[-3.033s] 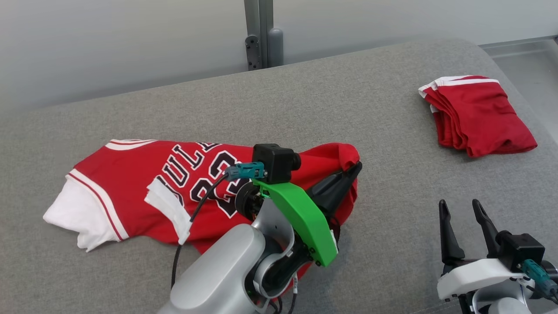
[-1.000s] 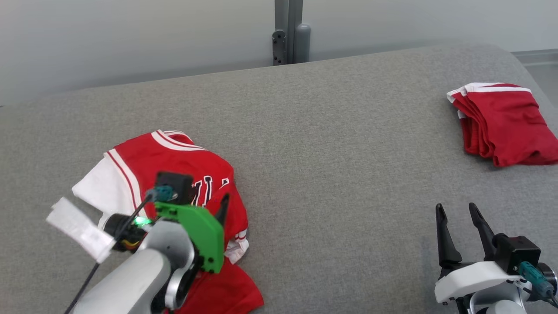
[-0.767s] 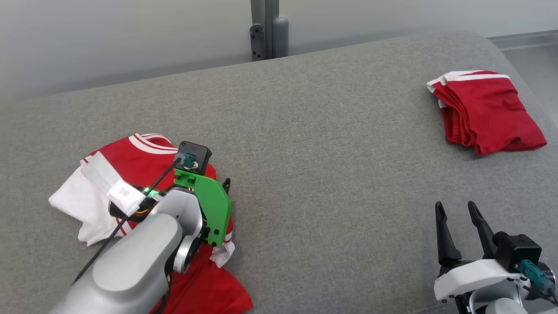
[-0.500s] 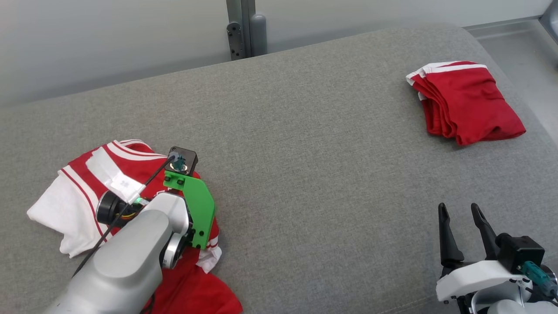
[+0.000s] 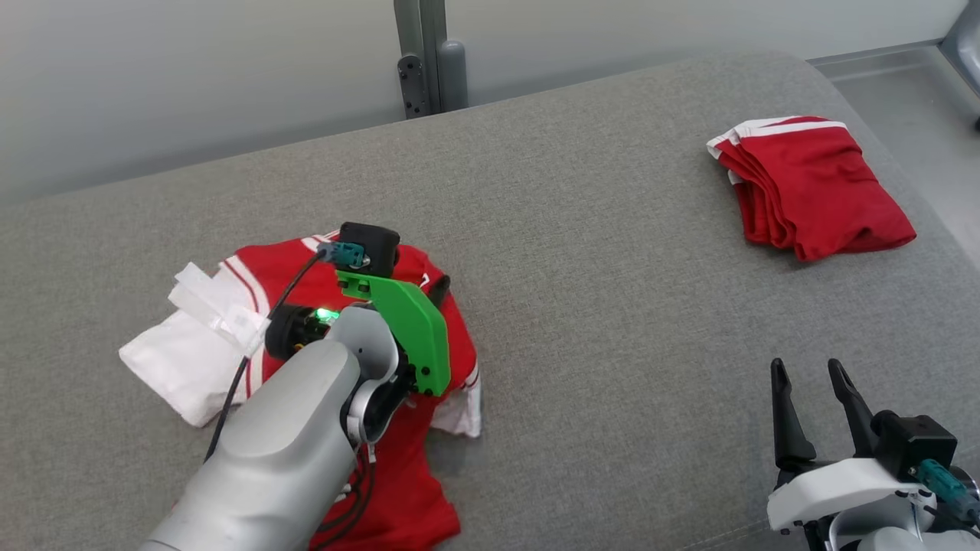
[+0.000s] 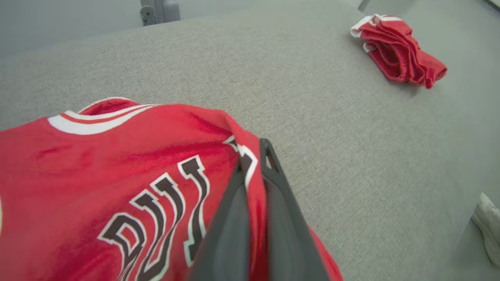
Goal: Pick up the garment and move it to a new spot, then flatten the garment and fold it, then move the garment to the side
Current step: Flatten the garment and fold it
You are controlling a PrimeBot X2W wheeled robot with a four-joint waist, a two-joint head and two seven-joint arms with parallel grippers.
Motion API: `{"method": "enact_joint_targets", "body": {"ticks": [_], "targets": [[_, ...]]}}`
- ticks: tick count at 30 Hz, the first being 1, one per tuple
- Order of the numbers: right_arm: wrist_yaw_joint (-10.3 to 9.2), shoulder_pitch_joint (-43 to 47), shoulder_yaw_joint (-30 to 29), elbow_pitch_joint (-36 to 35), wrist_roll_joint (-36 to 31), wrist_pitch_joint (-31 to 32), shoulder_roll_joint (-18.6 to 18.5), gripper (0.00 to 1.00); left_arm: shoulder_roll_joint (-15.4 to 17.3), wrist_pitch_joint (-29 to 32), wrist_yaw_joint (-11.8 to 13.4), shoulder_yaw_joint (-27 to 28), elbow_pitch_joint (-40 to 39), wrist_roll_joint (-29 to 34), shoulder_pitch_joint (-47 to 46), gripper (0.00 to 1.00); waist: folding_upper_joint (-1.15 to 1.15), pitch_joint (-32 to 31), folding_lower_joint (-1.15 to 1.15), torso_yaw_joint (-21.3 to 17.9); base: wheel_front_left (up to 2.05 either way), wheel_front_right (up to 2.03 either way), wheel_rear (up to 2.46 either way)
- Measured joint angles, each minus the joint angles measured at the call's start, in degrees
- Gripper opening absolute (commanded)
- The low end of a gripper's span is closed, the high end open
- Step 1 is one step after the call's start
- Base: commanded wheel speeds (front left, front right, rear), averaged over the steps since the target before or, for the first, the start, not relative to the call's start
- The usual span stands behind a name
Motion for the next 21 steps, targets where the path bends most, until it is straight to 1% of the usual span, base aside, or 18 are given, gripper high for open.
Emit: {"method": "enact_joint_targets", "body": {"ticks": [1,2,5,6,9,12,13,14,17,19,21], "targets": [[0.0,0.04,-0.1,-0.01,-0.14,0.0,0.0,1.0,-0.62,-1.43,-0.92,0.79,-0.53,-0.7,0.04,0.0,0.0,-0.14,0.0,0.06,0.0,0.0,0.0],[0.0,0.15,-0.16,-0.01,-0.35,0.0,-0.01,1.0,-1.1,-2.98,-2.52,1.44,-1.36,-1.49,0.15,0.0,0.0,-0.26,0.0,0.1,0.0,0.0,0.0],[0.0,0.51,-0.24,0.0,-0.87,0.0,0.01,1.0,-3.31,-6.24,-5.97,4.17,-3.35,-6.04,1.1,0.0,0.0,-0.6,0.0,0.07,0.0,0.0,0.0],[0.0,0.55,-0.33,0.0,-0.98,0.0,0.0,1.0,-3.88,-7.12,-6.9,5.01,-4.04,-7.28,1.59,0.0,0.0,-0.66,0.0,0.02,0.0,0.0,0.0],[0.0,0.58,-0.35,-0.02,-1.46,0.0,0.0,1.0,-4.89,-10.06,-8.49,6.64,-5.28,-10.54,2.77,0.0,0.0,-0.72,0.0,-0.21,0.0,0.0,0.0],[0.0,0.57,-0.15,-0.02,-1.87,0.0,-0.01,1.0,-5.5,-13.85,-8.88,10.03,-3.11,-14.46,4.35,0.0,0.0,-0.64,0.0,-0.63,0.0,0.0,0.0],[0.0,0.57,-0.14,-0.03,-1.93,0.0,-0.03,1.0,-5.33,-13.95,-8.81,9.47,-1.36,-13.89,4.57,0.0,0.0,-0.62,0.0,-0.8,0.0,0.0,0.0],[0.0,0.55,-0.15,-0.09,-1.94,0.0,-0.11,1.0,-4.78,-13.92,-8.37,8.02,0.6,-11.96,4.63,0.0,0.0,-0.52,0.0,-0.96,0.0,0.0,0.0],[0.0,0.55,-0.3,-0.2,-2.04,0.0,-0.2,1.0,-4.74,-13.49,-7.81,6.0,5.55,-9.88,4.67,0.0,0.0,-0.03,0.0,-1.22,0.0,0.0,0.0],[0.0,0.54,-0.34,-0.29,-2.19,0.0,-0.25,1.0,-4.77,-16.01,-6.68,3.71,10.04,-6.04,4.2,0.0,0.0,0.45,0.0,-1.39,0.0,0.0,0.0],[0.0,0.53,-0.34,-0.37,-2.33,0.0,-0.26,1.0,-4.88,-17.62,-5.64,2.41,12.66,-4.35,3.49,0.02,0.0,0.73,0.0,-1.46,0.0,0.0,0.0]]}}
